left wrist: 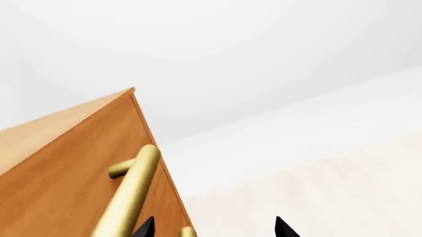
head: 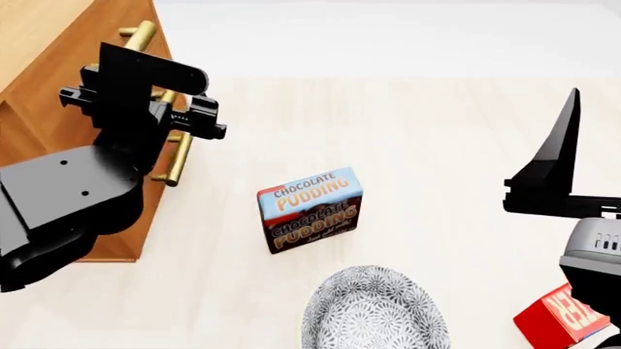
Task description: Put the butter at the front in the top drawer of the cabinet and close it.
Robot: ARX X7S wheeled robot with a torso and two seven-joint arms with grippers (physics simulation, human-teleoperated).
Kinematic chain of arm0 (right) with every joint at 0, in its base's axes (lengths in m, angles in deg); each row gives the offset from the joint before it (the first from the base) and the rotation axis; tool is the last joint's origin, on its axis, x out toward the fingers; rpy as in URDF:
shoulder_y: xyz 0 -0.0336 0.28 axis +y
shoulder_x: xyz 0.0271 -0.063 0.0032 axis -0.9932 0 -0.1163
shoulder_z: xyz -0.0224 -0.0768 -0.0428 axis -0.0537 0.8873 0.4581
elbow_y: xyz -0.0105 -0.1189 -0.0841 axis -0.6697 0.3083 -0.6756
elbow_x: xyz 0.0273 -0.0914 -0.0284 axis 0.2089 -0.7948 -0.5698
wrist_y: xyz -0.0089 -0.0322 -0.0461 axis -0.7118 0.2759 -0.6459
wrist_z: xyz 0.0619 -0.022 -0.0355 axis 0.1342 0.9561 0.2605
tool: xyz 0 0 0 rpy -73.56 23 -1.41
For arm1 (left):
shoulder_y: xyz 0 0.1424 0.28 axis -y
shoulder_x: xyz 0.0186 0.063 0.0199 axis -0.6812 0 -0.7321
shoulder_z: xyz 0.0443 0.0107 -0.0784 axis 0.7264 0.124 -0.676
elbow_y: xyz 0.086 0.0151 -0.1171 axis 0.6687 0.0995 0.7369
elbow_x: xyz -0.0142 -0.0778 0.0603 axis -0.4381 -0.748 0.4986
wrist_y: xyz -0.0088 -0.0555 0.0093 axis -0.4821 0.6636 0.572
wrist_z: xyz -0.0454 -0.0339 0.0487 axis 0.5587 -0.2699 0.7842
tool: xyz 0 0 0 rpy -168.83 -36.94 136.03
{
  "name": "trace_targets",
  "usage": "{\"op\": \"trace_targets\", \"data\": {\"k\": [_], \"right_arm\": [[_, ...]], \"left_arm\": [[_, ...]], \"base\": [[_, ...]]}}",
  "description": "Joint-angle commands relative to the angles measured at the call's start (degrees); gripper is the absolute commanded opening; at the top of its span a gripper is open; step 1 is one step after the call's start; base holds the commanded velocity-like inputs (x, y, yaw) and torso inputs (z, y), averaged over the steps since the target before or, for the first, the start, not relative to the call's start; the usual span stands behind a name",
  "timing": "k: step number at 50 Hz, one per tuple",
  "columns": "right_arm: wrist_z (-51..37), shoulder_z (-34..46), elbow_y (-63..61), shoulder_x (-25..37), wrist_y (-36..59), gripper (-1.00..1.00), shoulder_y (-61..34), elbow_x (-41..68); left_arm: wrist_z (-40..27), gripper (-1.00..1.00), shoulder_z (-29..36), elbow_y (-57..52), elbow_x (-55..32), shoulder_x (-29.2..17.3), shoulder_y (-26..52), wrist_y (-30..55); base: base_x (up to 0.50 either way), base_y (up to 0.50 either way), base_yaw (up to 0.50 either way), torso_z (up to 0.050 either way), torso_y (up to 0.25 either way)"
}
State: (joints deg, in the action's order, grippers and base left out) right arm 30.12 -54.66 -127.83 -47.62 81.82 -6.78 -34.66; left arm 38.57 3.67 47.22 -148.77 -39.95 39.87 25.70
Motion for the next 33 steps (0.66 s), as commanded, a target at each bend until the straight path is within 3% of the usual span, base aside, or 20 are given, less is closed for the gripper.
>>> {"op": "trace_targets", "data": {"k": [1,12,33], "right_arm": [[-0.1,0.0,-0.3,0.3,0.1,1.0,0.2,0.0],[-0.6,1.0,-0.1,-0.1,0.0,1.0,-0.2,-0.2],[-1.6,1.6,0.6,0.0,-0.4,1.0,-0.3,0.6]], "left_arm": [[-8.8,1.0,-1.4,12.3,1.1,-8.4,0.7,1.2],[-12.1,1.0,-2.2,-18.7,3.0,-20.2,2.6,-1.3],[-12.8,1.0,0.4,-33.6,9.2,-26.4,-4.7,-10.4]], "base": [[0.0,0.0,0.01,0.0,0.0],[0.0,0.0,0.0,0.0,0.007],[0.0,0.0,0.0,0.0,0.004]]}}
